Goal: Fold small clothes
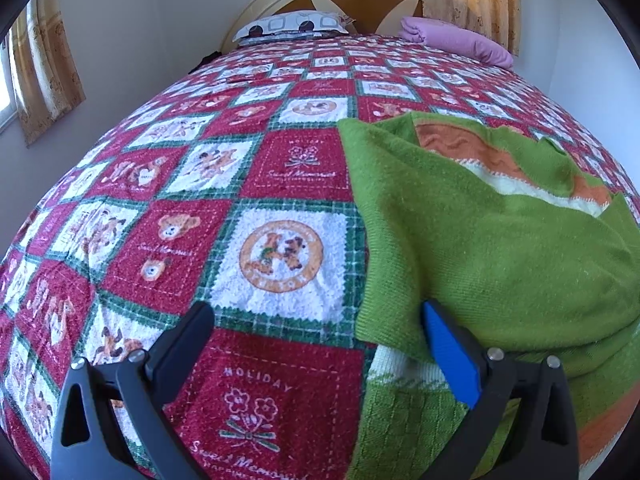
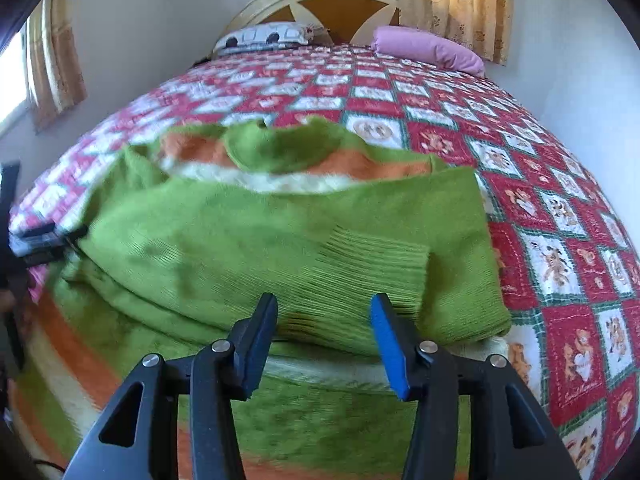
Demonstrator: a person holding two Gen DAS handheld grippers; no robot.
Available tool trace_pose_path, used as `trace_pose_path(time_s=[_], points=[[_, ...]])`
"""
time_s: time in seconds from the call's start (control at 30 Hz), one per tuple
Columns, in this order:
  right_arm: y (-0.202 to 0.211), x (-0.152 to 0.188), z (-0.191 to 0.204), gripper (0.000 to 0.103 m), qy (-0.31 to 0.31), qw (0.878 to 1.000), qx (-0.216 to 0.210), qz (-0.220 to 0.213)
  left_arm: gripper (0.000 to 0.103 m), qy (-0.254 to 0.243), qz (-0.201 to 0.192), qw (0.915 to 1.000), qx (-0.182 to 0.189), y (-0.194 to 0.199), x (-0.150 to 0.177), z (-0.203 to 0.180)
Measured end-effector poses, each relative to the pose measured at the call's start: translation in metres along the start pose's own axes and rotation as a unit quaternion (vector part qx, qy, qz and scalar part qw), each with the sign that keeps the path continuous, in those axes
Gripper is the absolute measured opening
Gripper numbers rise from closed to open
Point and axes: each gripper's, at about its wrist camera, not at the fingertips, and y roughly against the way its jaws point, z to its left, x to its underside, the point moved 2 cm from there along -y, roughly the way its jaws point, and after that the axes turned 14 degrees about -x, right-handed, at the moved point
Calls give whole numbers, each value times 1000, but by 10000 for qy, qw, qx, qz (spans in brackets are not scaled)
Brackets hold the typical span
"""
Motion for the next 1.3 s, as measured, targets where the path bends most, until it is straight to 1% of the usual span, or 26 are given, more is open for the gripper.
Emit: trace_pose_path(time_s=[0.03,0.07,0.13,0.17,0.23,0.3,0.37,0.4,0.43,0.5,0.53,0.57,0.6,0.67,0.77,0.8,0.9,0.93,1.0,1.03,1.07,1.13,1.17,1.2,1.23,1.3], points=[[0,-2,4,50,39,10000,-56,-25,103,5,-1,10000,0,0,0,0],[-2,-4,10,50,152,9999,-13,-3,103,9,-27,10000,1,1,0,0],[-8,-7,11,51,284,9992,273,118,103,61,-123,9999,77,7,1,3],[-6,-8,5,51,136,9995,268,72,103,134,-171,9997,111,10,2,6],[4,-11,-23,51,-561,9983,-4,-137,103,368,-300,9988,125,17,5,15],[12,-11,-49,51,-913,9954,136,-258,103,503,-318,9981,148,17,6,20],[14,-10,-67,51,-1146,9930,122,-264,103,502,-216,9983,194,12,5,20],[13,-9,-74,51,-1270,9917,-3,-226,103,468,-164,9986,201,10,5,18],[12,-8,-75,50,-1295,9913,-88,-200,103,438,-161,9987,187,9,4,16],[7,-7,-68,50,-1131,9934,-191,-89,103,413,-226,9988,138,11,4,15],[2,-5,-62,46,-1022,9945,-236,27,103,418,-261,9987,119,13,4,15],[-4,-3,-55,34,-901,9957,-195,127,103,429,-281,9986,113,14,6,16],[-7,-1,-47,28,-680,9975,-27,186,103,451,-293,9985,112,15,6,17],[-3,0,-43,10,-561,9983,-9,179,103,479,-282,9984,130,14,6,19],[10,-3,-49,9,-606,9980,162,12,103,458,-277,9985,135,14,6,18],[12,-3,-52,8,-623,9978,205,16,103,413,-293,9987,114,14,6,16],[2,4,-59,9,-571,9974,348,285,103,258,-276,9992,87,13,5,10],[1,5,-59,10,-501,9974,417,297,103,226,-254,9994,78,13,5,9],[11,2,-59,27,-542,9970,531,151,103,311,-357,9989,5,18,4,13],[17,0,-56,45,-523,9968,598,80,103,409,-445,9982,-43,22,3,16],[23,-3,-52,61,-456,9968,658,-33,103,569,-561,9968,-73,27,2,22],[32,-9,-39,63,-169,9963,800,-260,103,667,-699,9953,-79,31,-1,25],[33,-13,-30,63,-6,9964,786,-308,103,547,-679,9961,-138,29,-4,21],[33,-16,-21,63,120,9971,667,-344,103,413,-612,9971,-187,25,-5,16],[29,-19,-13,63,225,9982,448,-334,103,240,-512,9981,-240,19,-6,10],[10,-21,-4,63,246,9995,196,-80,103,-13,-315,9989,-342,9,-5,0]])
